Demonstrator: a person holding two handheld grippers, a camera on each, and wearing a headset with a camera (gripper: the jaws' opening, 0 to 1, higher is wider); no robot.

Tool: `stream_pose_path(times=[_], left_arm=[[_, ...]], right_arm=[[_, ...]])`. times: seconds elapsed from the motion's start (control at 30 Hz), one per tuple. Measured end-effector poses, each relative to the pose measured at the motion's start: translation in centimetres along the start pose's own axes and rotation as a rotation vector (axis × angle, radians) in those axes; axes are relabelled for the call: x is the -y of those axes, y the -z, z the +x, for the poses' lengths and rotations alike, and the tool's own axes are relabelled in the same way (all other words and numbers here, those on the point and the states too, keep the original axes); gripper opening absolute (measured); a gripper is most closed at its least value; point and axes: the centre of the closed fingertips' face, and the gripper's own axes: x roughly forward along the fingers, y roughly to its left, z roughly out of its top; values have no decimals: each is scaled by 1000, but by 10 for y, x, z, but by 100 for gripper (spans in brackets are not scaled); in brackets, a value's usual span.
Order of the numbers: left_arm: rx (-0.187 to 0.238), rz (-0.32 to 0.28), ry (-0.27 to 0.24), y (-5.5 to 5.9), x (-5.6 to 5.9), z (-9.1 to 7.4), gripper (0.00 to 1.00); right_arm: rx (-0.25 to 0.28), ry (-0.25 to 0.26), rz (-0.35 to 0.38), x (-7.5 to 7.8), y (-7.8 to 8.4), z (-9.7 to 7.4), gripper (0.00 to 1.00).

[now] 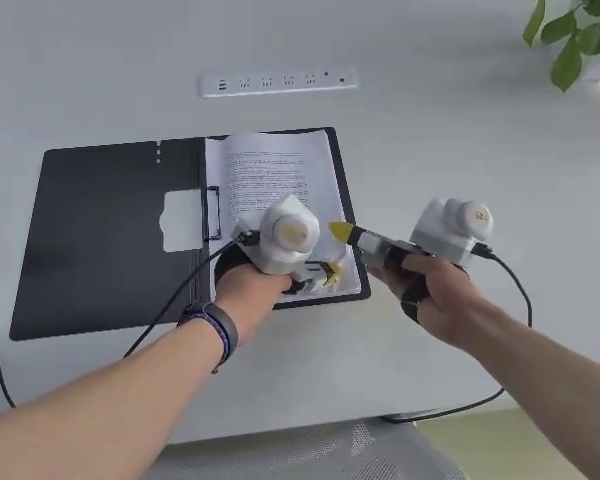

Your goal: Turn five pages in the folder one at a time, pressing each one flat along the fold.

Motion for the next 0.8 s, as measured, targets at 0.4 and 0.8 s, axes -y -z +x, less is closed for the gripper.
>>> stream_pose_path(times=[0.4,0.8], left_arm=[[32,-19,22,-8,5,-13,61],[109,-100,14,-14,-3,-44,64]], right_arm=[[-2,8,-21,-5,-2,-3,0],[12,-6,1,-24,-5,-2,0]])
